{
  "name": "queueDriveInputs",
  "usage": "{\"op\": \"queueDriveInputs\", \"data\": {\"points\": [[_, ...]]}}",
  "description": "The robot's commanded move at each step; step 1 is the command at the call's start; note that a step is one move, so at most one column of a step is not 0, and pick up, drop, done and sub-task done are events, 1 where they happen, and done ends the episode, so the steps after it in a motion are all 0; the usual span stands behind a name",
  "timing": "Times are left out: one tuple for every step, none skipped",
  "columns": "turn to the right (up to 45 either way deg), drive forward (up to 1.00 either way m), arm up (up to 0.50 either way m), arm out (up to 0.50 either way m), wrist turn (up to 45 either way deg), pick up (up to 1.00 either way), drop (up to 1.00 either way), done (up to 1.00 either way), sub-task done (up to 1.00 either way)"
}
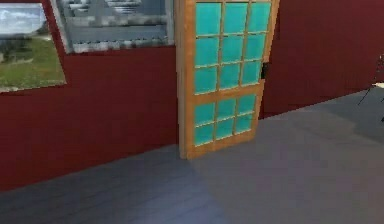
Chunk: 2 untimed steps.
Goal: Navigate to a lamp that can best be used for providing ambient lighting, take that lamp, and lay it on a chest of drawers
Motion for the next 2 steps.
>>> {"op": "queueDriveInputs", "data": {"points": [[18.0, 0.0, 0.0, 0.0, 0.0, 0.0, 0.0, 0.0, 0.0], [0.0, 0.45, 0.0, 0.0, 0.0, 0.0, 0.0, 0.0, 0.0]]}}
